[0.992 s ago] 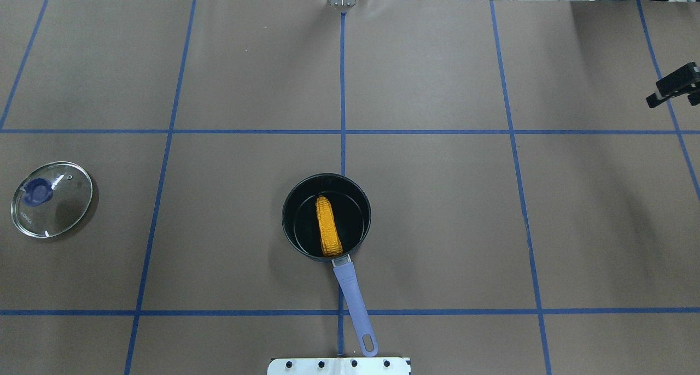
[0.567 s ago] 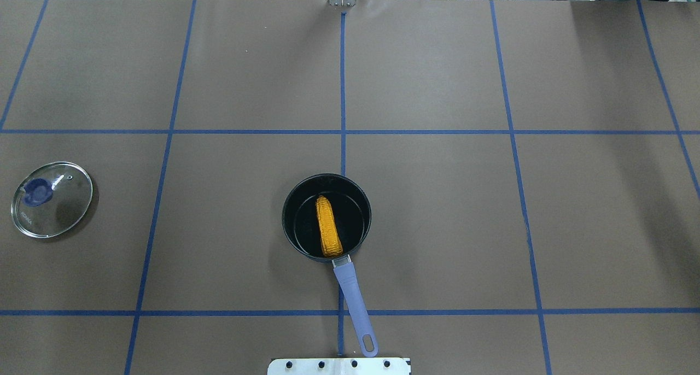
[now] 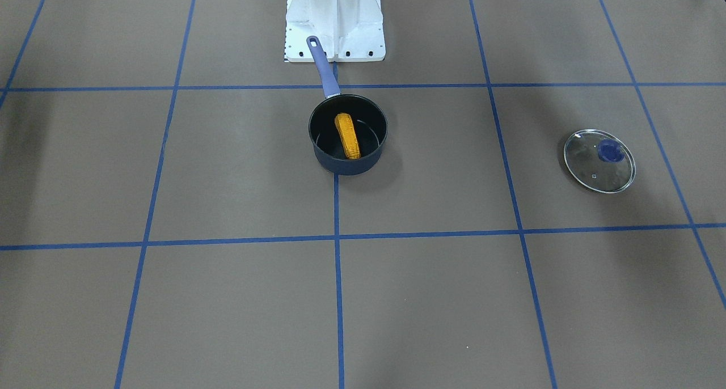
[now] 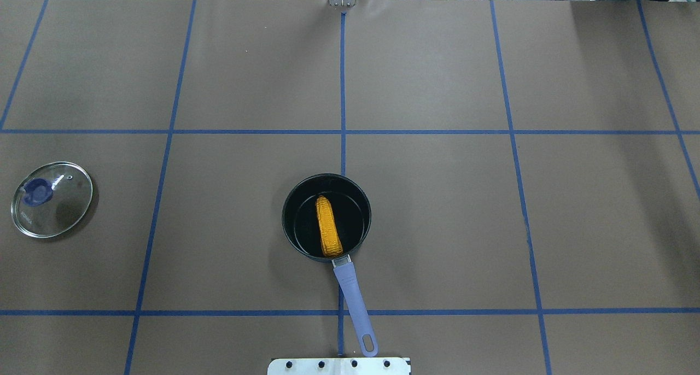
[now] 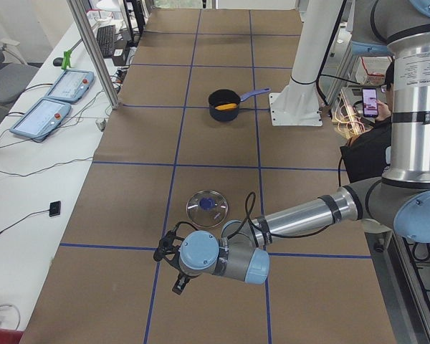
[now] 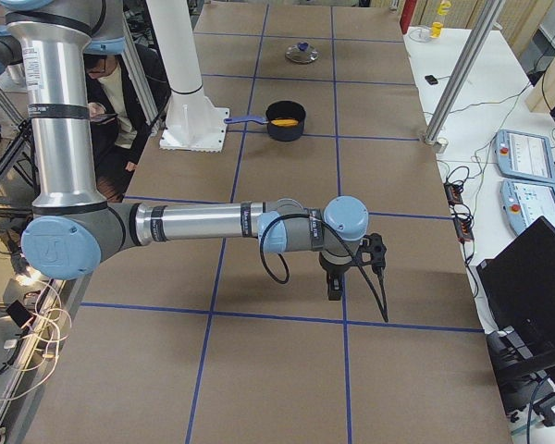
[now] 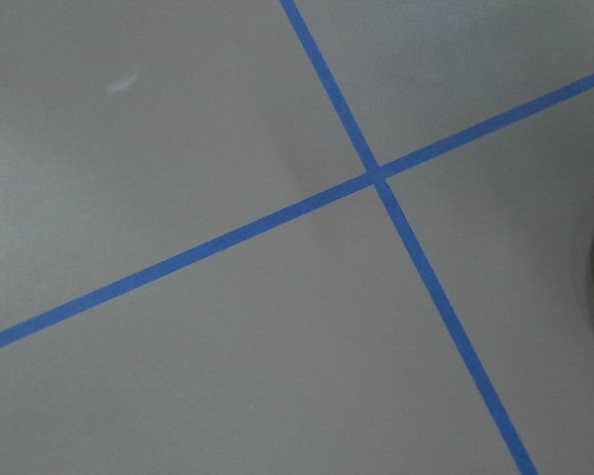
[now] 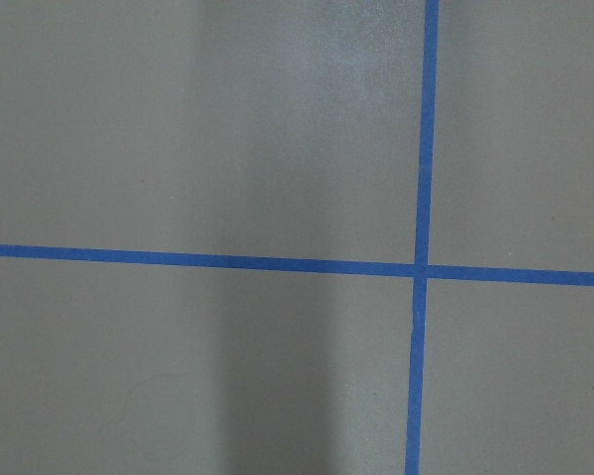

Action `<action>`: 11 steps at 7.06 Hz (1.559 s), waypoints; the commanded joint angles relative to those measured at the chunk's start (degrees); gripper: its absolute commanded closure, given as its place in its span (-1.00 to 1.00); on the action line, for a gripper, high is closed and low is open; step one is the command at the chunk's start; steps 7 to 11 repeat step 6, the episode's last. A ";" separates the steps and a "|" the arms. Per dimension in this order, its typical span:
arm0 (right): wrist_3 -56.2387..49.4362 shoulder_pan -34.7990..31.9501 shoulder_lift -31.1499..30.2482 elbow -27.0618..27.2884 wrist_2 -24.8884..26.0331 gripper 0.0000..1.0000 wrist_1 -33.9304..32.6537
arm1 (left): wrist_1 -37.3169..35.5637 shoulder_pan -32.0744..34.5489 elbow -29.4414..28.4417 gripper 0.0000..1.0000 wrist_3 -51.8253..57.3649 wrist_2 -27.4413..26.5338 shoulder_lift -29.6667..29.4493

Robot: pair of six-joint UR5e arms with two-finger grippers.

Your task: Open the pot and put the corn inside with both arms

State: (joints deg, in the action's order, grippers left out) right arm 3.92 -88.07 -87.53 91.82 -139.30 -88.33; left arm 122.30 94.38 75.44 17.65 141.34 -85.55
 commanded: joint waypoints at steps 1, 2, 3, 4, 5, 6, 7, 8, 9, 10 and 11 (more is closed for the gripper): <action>-0.14 -1.47 -1.84 -1.55 0.60 -1.00 0.00 | 0.05 0.10 0.23 -0.99 0.01 0.07 0.82; -0.14 -2.36 -1.94 -1.56 0.34 -1.00 -0.35 | 0.05 0.63 0.50 -0.99 -0.07 0.86 1.26; -0.14 -2.36 -2.37 -1.64 0.43 -1.00 -0.61 | 0.13 0.81 0.33 -0.99 -0.08 1.04 1.35; -0.14 -2.36 -2.90 -1.82 0.26 -1.00 -0.09 | 0.14 0.90 0.32 -0.99 -0.08 1.13 1.44; -0.06 -2.36 -2.99 -1.82 0.34 -1.00 0.00 | 0.14 0.90 0.24 -0.99 -0.08 1.13 1.53; -0.06 -2.28 -2.91 -1.82 0.08 -1.00 0.00 | 0.14 0.90 0.06 -0.99 -0.08 1.13 1.53; -0.06 -2.28 -2.91 -1.82 0.08 -1.00 0.00 | 0.14 0.90 0.06 -0.99 -0.08 1.13 1.53; -0.06 -2.28 -2.91 -1.82 0.08 -1.00 0.00 | 0.14 0.90 0.06 -0.99 -0.08 1.13 1.53; -0.06 -2.28 -2.91 -1.82 0.08 -1.00 0.00 | 0.14 0.90 0.06 -0.99 -0.08 1.13 1.53; -0.06 -2.28 -2.91 -1.82 0.08 -1.00 0.00 | 0.14 0.90 0.06 -0.99 -0.08 1.13 1.53; -0.06 -2.28 -2.91 -1.82 0.08 -1.00 0.00 | 0.14 0.90 0.06 -0.99 -0.08 1.13 1.53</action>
